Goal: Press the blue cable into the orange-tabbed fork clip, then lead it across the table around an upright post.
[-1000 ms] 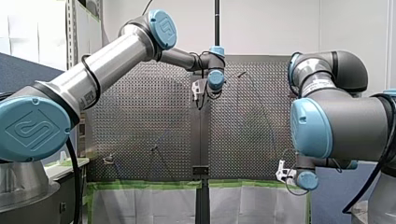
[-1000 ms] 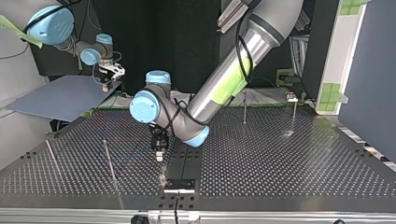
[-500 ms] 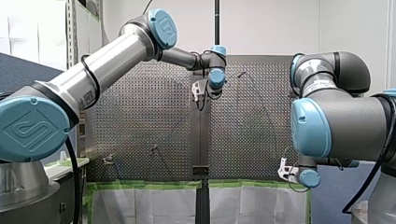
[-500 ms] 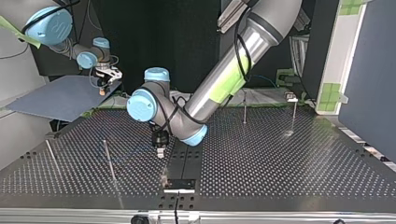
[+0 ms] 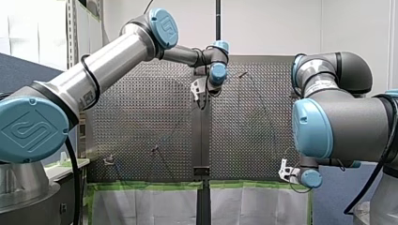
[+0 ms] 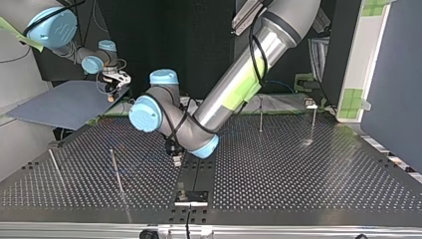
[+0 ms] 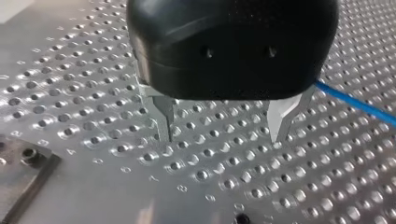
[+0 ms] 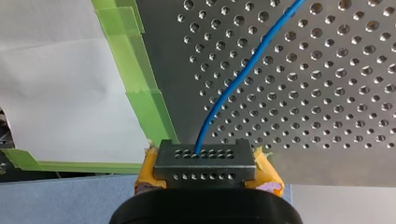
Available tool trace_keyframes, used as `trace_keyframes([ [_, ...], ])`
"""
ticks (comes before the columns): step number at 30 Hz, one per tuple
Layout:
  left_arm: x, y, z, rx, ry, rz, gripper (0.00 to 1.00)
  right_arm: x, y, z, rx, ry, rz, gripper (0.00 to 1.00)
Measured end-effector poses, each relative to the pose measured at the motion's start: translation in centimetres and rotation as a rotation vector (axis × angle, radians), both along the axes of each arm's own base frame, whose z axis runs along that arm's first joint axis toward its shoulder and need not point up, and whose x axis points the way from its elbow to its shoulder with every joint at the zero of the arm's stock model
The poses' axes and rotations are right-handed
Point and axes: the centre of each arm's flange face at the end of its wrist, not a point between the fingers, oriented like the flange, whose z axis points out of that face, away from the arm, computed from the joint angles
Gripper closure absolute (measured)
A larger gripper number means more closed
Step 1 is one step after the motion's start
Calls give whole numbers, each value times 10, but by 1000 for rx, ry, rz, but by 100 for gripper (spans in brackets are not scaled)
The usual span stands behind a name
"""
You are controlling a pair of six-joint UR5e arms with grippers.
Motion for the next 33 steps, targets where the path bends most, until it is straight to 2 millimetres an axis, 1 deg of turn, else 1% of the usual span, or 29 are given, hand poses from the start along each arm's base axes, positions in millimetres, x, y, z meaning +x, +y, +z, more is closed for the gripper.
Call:
trace_keyframes([
  [6, -4, -4, 11, -50, 28, -45, 0, 1, 0, 0, 0, 10, 6, 100],
  [11, -11, -8, -2, -79, 77, -88, 0, 2, 1, 0, 0, 14, 8, 100],
  [14, -12, -8, -13, -96, 104, -106, 0, 3, 1, 0, 0, 15, 9, 100],
  [17, -11, -8, -20, -121, 125, -123, 0, 4, 1, 0, 0, 17, 12, 100],
  [28, -13, -15, -23, -234, 173, -195, 0, 7, 3, 0, 7, 21, 19, 100],
  [33, -19, -19, -21, -274, 207, -228, 0, 8, 3, -1, 9, 22, 20, 100],
])
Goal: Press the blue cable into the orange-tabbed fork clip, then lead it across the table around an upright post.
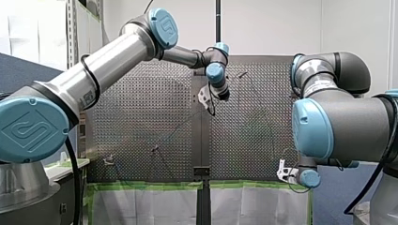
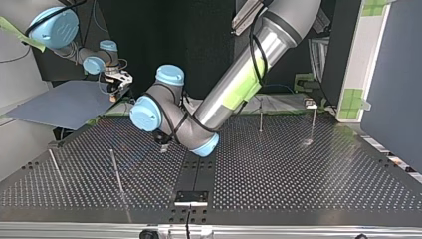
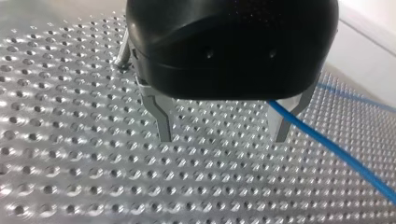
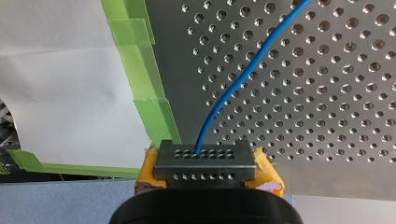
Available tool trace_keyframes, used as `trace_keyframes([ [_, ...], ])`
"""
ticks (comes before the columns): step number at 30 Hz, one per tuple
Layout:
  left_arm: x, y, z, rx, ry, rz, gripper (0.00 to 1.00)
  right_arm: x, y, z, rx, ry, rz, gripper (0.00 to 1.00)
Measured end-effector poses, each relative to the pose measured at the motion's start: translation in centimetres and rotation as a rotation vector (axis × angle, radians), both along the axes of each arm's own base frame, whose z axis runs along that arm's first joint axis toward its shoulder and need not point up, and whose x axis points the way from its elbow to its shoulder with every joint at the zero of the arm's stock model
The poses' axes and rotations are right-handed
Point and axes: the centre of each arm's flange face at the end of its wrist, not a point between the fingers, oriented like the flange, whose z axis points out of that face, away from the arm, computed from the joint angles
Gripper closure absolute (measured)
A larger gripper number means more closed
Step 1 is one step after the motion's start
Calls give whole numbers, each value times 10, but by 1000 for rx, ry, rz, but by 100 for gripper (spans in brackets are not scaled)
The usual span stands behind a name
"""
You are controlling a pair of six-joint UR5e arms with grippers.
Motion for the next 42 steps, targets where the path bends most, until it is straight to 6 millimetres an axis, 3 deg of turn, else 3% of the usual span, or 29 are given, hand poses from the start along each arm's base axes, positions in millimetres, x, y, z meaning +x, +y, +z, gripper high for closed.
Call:
trace_keyframes([
  [6, -9, -1, 8, -4, 17, -14, 0, 1, 0, 0, 1, 0, 1, 100],
  [17, -22, 4, 2, 17, 32, -16, 0, 1, 0, 0, 1, -2, 1, 100],
  [33, -25, 12, 20, 18, 6, 25, 0, 2, 1, 0, 3, -4, 1, 100],
  [42, -46, 1, 39, 13, -9, -11, 0, 2, 1, 0, 3, -7, 0, 100],
])
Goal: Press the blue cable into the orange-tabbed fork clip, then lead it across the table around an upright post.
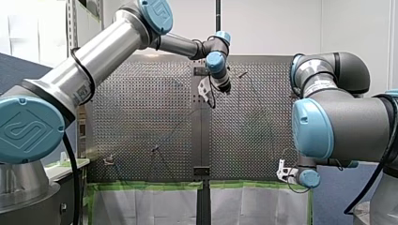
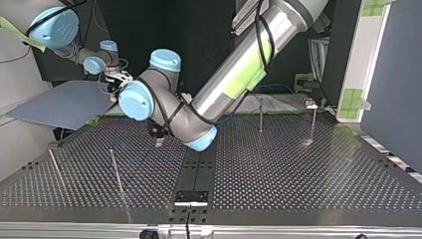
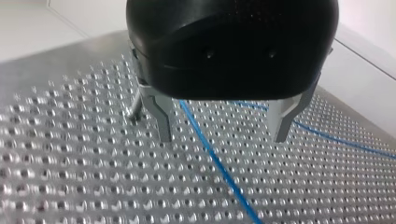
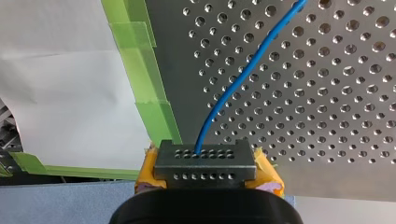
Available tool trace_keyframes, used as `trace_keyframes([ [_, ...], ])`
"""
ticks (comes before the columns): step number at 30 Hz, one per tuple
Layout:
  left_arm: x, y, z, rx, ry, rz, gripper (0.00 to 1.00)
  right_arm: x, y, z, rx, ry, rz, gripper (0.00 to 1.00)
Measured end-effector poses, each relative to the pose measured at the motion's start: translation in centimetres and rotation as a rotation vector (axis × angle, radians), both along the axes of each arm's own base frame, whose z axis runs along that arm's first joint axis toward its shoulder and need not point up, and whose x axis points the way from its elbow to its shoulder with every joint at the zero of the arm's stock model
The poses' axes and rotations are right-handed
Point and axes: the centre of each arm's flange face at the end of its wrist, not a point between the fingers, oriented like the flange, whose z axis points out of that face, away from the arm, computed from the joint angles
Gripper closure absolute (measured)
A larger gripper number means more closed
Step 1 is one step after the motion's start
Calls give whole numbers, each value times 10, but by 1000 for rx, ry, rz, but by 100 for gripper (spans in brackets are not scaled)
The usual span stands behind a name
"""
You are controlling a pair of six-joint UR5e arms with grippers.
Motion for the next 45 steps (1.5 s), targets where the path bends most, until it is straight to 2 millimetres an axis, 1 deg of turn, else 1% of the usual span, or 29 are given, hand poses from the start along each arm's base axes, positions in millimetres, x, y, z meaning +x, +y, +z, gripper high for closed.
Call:
trace_keyframes([
  [7, -24, -12, 12, 15, 2, -44, 0, 0, 0, 0, 2, 1, 1, 100],
  [12, -49, -27, 19, 41, -10, -90, 0, 0, 0, 0, 4, 3, 2, 100],
  [14, -61, -33, 26, 49, -27, -110, 0, 0, 1, 0, 4, 4, 2, 100],
  [17, -67, -36, 35, 59, -57, -126, 0, 0, 1, -1, 9, 4, 7, 100],
  [21, -67, -39, 44, 70, -96, -140, 0, 1, 2, -1, 11, 5, 15, 100],
  [28, -61, -45, 51, 80, -162, -177, 0, 2, 2, -1, 13, 1, 23, 100],
  [38, -49, -50, 67, 90, -272, -212, 0, 0, 2, -1, 14, -4, 33, 100],
  [45, -47, -49, 67, 147, -293, -224, 0, -1, 2, -1, 13, -4, 31, 100],
])
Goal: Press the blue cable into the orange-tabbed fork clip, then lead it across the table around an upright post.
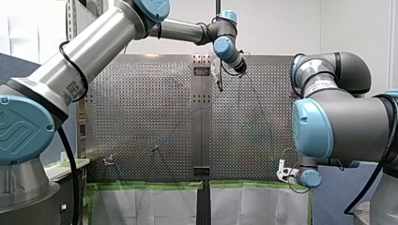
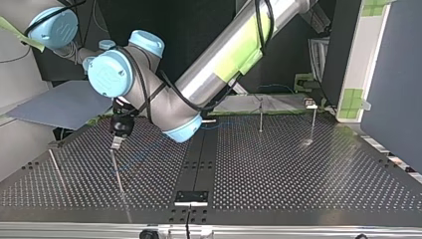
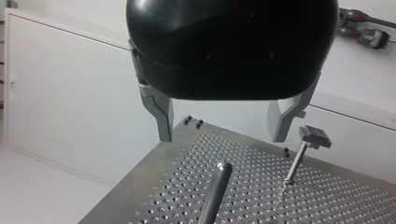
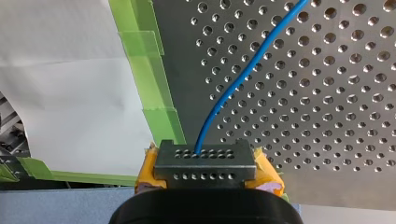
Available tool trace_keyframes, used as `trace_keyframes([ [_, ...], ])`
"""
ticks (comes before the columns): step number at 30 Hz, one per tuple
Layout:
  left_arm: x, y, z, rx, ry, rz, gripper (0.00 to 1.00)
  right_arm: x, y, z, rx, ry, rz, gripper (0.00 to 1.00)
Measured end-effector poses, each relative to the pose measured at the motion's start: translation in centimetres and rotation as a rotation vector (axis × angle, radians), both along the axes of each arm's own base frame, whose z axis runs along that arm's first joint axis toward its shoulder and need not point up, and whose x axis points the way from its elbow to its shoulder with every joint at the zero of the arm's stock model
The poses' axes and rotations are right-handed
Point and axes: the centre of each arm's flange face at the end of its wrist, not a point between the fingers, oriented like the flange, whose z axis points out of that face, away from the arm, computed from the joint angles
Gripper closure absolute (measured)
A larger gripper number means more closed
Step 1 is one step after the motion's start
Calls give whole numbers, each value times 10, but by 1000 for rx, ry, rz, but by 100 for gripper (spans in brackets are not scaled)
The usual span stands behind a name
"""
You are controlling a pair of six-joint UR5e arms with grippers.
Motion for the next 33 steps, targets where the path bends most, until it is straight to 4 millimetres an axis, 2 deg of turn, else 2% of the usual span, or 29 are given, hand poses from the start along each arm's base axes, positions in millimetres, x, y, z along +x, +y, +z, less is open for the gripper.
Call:
trace_keyframes([
  [19, 2, 2, -1, 145, -71, -9, 0, 3, 1, 0, 1, -3, 9, 100],
  [33, -6, 13, -6, 119, 19, 99, 0, 4, 1, 0, 1, -2, 11, 100],
])
